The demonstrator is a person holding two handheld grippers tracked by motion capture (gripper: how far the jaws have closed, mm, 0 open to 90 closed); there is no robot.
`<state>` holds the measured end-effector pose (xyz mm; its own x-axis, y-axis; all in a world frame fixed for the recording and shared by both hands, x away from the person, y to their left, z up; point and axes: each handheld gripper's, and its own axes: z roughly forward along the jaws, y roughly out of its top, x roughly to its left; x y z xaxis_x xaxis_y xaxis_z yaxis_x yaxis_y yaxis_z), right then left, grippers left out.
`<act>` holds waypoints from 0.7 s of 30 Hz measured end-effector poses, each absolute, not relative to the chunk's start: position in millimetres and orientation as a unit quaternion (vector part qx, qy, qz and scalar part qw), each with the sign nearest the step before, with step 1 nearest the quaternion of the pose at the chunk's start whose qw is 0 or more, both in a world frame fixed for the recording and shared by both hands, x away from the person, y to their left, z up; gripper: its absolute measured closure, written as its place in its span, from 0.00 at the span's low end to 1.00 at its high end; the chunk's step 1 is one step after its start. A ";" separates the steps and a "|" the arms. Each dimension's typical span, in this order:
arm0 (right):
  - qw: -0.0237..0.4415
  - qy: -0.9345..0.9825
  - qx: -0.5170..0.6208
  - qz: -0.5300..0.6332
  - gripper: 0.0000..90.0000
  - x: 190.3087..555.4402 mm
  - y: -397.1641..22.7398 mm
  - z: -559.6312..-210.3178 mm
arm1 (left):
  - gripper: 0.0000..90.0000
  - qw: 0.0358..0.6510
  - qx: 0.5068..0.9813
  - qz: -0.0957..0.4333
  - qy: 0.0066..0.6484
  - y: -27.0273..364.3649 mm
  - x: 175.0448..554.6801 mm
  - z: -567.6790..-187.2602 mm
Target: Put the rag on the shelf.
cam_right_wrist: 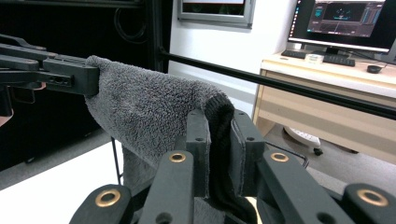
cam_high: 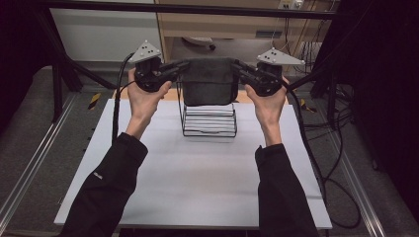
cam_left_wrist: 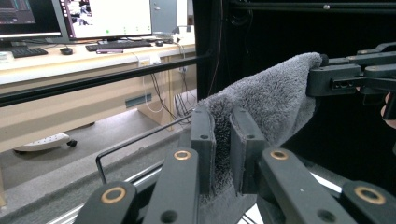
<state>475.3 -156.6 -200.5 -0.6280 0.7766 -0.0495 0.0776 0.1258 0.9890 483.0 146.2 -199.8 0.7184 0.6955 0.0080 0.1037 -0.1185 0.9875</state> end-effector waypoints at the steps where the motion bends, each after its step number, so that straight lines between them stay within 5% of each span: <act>1: 0.300 0.689 0.309 0.583 0.89 474.5 -156.8 -200.9 | 0.90 0.596 0.710 0.248 0.282 146.5 482.0 -199.8; 21: 0.258 0.725 0.297 0.565 0.89 463.5 -159.8 -213.8 | 0.88 0.569 0.736 0.211 0.300 150.1 469.2 -213.2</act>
